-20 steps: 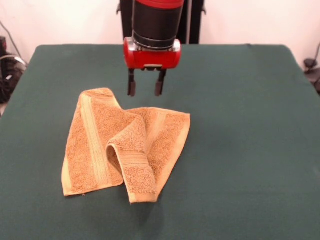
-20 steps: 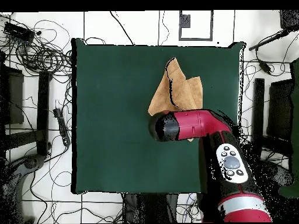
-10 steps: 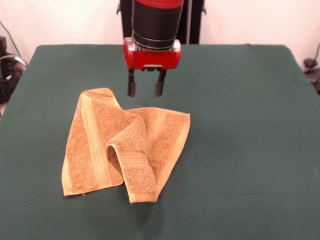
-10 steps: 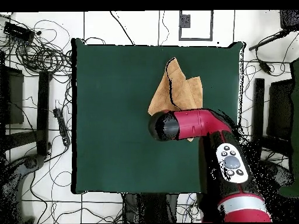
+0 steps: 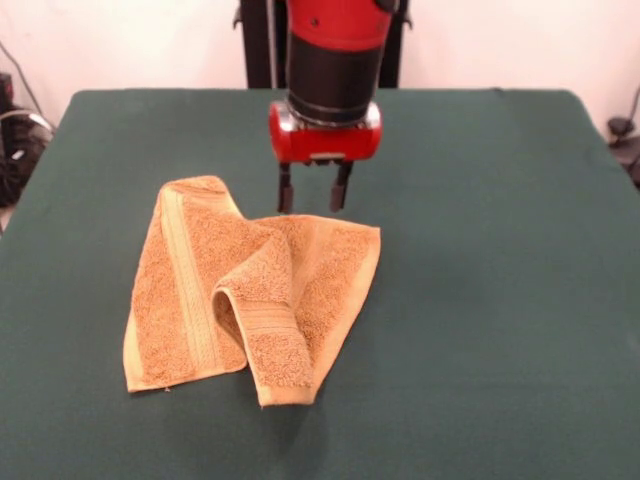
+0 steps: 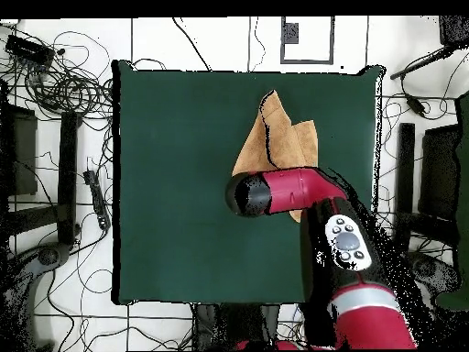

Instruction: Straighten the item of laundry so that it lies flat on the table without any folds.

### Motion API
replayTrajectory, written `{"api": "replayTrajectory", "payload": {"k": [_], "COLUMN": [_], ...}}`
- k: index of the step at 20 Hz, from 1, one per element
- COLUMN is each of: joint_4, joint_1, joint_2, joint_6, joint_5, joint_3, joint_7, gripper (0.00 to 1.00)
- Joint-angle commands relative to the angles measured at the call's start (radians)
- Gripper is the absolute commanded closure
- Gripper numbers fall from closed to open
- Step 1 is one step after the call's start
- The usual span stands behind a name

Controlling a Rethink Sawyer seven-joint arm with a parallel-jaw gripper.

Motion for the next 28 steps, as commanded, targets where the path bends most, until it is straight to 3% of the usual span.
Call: {"api": "replayTrajectory", "payload": {"k": [1,16,28], "joint_4": [-0.069,-0.092,-0.054], "joint_1": [0.074,0.054,0.015], "joint_2": [0.145,0.147,0.053], "joint_6": [-0.037,-0.038,-0.001], "joint_5": [0.050,0.080,0.074], "joint_3": [-0.001,0.005,0.021], "joint_7": [0.199,0.146,0.067], "gripper": [0.00,0.00,0.00]}}
